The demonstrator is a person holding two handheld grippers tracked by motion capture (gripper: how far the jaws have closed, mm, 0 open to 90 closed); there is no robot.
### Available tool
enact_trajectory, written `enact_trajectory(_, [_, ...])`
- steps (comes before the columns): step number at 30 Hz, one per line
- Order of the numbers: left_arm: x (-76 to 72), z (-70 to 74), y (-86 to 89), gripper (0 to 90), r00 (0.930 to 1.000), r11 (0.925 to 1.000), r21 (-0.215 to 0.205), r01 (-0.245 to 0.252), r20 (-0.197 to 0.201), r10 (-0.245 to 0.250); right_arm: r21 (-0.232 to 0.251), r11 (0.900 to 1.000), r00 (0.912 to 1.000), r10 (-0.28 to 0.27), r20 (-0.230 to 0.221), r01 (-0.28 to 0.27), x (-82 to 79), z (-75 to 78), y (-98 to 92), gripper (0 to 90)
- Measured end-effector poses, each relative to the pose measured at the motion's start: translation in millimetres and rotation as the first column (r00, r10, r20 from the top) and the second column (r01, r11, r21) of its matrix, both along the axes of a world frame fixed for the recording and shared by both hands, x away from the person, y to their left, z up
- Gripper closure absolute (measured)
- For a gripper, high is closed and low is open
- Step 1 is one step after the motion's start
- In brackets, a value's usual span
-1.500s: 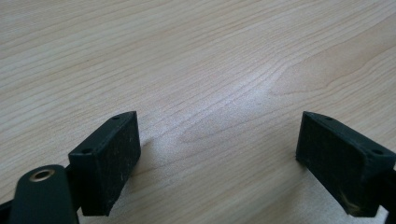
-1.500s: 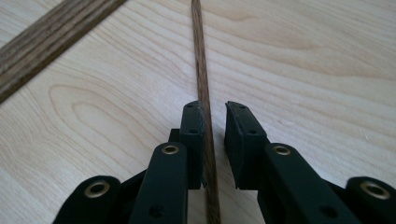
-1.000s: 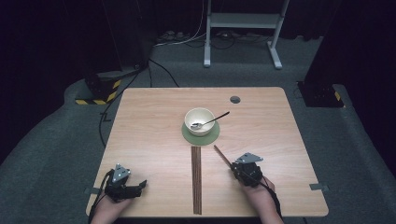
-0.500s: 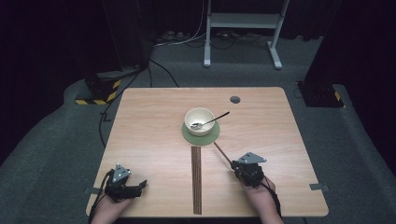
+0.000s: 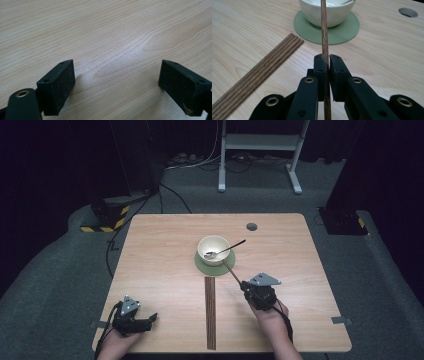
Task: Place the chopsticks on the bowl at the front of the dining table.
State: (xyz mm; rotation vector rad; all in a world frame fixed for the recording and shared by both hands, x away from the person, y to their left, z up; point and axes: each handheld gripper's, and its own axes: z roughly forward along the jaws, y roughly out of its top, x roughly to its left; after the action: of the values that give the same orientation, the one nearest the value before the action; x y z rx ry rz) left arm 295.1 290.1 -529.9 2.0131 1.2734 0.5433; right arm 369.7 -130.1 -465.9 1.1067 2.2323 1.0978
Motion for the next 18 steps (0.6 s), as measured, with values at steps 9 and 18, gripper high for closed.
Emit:
enact_trajectory(9, [0.3,0.2,0.5,13.8,1.0000,1.0000,0.007,0.007,0.002,-0.007,0.013,1.000,0.9999,0.013,-0.008,-0.013,20.1,8.8,12.2,84.3])
enact_trajectory(18, [0.2,0.3,0.5,13.8,0.9999,0.9999,0.007,0.011,0.002,-0.011,-0.002,1.000,0.9998,0.015,0.013,-0.015,34.7,17.4,27.3,84.3])
